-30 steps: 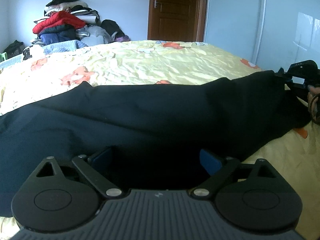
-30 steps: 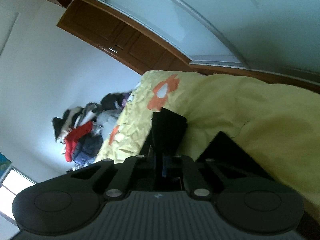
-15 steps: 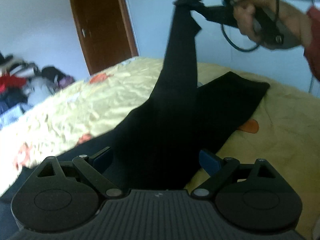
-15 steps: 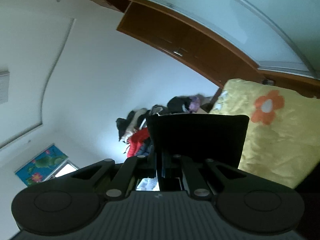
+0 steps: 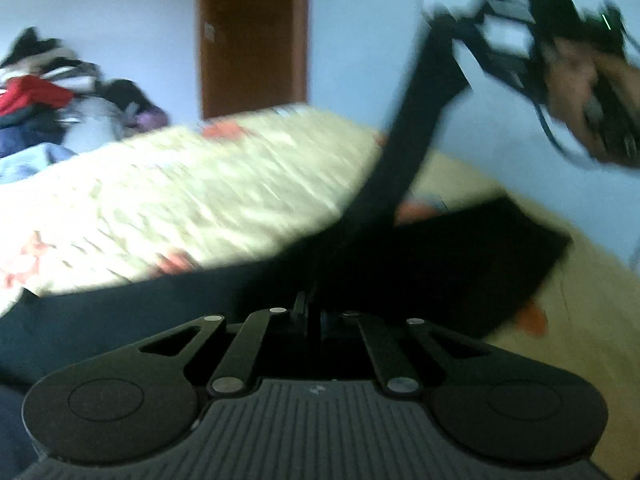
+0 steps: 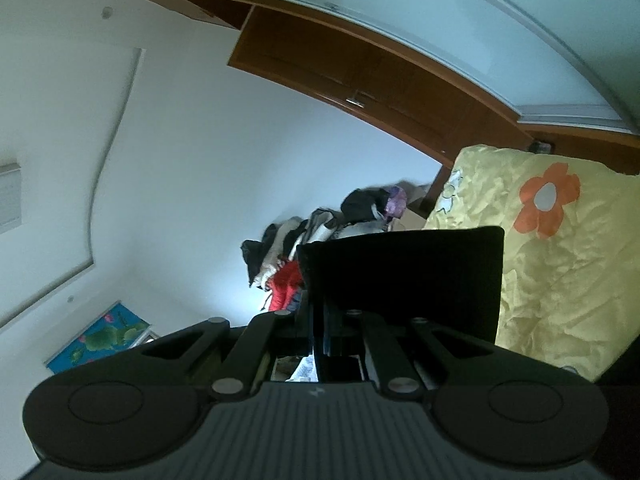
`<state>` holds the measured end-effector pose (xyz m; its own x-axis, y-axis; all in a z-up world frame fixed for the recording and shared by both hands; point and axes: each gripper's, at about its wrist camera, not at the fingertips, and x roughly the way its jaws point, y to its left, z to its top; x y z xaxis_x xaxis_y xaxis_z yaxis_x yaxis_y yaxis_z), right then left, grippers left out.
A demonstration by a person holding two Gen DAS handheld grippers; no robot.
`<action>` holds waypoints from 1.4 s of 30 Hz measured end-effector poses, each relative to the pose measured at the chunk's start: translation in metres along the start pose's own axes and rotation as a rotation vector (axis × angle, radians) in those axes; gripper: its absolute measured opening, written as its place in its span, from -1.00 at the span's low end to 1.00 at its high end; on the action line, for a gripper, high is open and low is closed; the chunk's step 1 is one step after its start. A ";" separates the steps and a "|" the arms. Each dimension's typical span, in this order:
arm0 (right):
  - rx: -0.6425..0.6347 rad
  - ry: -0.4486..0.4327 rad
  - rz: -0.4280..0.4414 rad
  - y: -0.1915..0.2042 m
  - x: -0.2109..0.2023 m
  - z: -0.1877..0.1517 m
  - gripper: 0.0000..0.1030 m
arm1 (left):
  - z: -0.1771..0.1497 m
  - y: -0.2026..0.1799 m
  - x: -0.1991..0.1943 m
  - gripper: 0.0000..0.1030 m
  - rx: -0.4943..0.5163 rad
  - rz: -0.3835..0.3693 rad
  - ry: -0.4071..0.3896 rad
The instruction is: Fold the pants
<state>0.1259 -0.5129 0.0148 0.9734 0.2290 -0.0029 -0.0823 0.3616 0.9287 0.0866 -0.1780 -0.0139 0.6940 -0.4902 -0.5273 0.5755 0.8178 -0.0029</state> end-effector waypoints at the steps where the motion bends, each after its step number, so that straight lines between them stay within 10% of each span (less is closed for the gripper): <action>1: 0.004 -0.027 0.030 0.004 -0.001 0.003 -0.91 | 0.008 0.008 -0.006 -0.90 -0.033 0.025 -0.043; 6: -0.092 -0.163 0.182 0.024 -0.042 0.007 -0.91 | 0.034 0.030 -0.050 -0.89 -0.093 0.078 -0.261; 15: 0.136 -0.195 -0.245 -0.097 -0.156 -0.040 -0.91 | -0.031 -0.021 -0.018 -0.89 0.097 -0.141 0.031; 31: 0.003 -0.166 -0.463 -0.088 -0.185 -0.063 -0.90 | -0.041 -0.021 -0.022 -0.85 0.115 -0.179 0.074; 36: -0.102 -0.160 -0.673 -0.072 -0.178 -0.061 -0.75 | -0.041 -0.013 -0.027 -0.31 0.080 -0.207 0.127; 38: -0.213 -0.231 -0.720 -0.054 -0.182 -0.064 -0.74 | -0.039 -0.008 -0.037 0.19 0.072 -0.214 0.122; 42: -0.433 -0.100 -0.623 -0.022 -0.155 -0.073 -0.67 | -0.031 0.011 -0.063 0.50 0.006 -0.184 0.027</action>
<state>-0.0387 -0.4898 -0.0323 0.8806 -0.2086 -0.4255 0.4316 0.7240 0.5381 0.0358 -0.1286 -0.0068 0.5646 -0.6232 -0.5412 0.6945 0.7130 -0.0965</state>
